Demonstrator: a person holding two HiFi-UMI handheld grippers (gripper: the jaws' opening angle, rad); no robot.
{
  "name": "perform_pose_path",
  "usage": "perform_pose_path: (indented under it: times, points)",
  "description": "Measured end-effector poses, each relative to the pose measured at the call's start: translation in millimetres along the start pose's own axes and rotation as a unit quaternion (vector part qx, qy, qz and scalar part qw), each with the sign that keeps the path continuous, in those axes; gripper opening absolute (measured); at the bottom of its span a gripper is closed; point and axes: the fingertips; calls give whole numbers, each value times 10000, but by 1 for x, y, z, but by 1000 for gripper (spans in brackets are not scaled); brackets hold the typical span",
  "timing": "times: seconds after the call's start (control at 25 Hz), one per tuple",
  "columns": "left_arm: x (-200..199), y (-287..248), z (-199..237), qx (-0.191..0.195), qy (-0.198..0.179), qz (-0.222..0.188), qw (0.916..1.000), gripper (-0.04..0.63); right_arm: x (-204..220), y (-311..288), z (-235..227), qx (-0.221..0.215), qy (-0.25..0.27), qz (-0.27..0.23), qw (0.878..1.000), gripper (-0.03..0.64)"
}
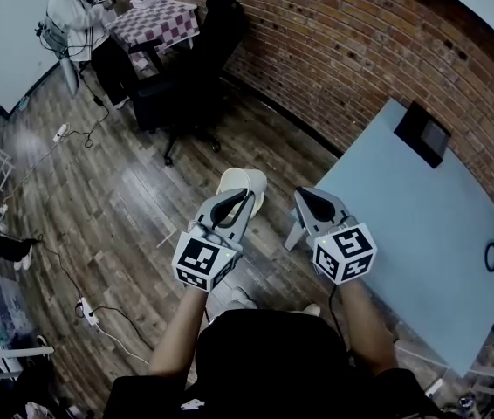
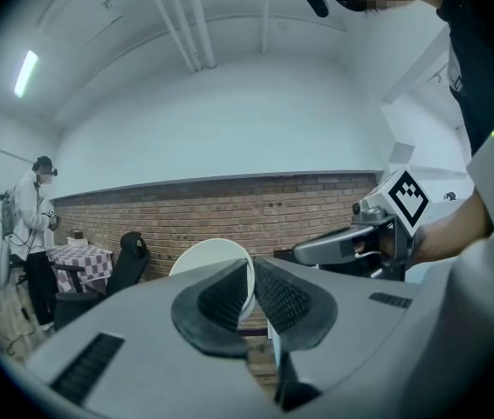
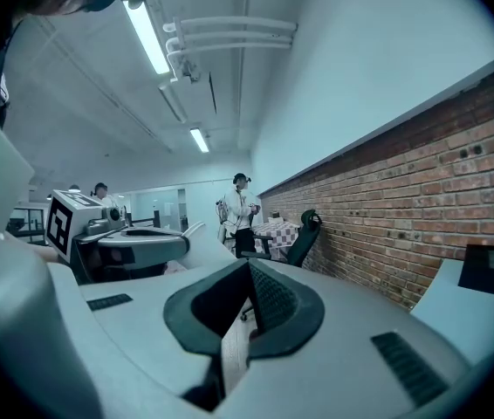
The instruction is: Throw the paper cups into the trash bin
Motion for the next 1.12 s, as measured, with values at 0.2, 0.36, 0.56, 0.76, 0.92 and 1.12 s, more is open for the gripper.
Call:
perform_pose_path:
  times: [0.2, 0.36, 0.56, 0.76, 0.92, 1.12]
  points:
    - [1, 8, 30, 67, 17, -32, 10000, 31, -7, -27, 11, 103, 9, -46, 9999, 5]
    - [5, 18, 56, 108, 2, -56, 9999, 31, -11, -51, 25, 149, 40, -73, 9999, 5]
    - [4, 32, 85, 85, 49, -164, 9998, 31, -11, -75, 43, 165, 94, -43, 9998, 5]
    - [8, 46, 111, 41, 182, -231, 9996, 31, -9, -94, 61, 171, 115, 63, 9998, 5]
    - [11, 41, 118, 49, 310, -213, 9993, 31, -8, -102, 60, 180, 122, 174, 9996, 5]
    - [15, 34, 121, 80, 243, -174, 9995, 31, -10, -111, 50, 266, 120, 134, 9995, 5]
Point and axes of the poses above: the fingertips, and each gripper's own axes: y backward along the fingers, z to its left, x out of its underside, and after that the axes turned 13 degrees about -x, right-handed
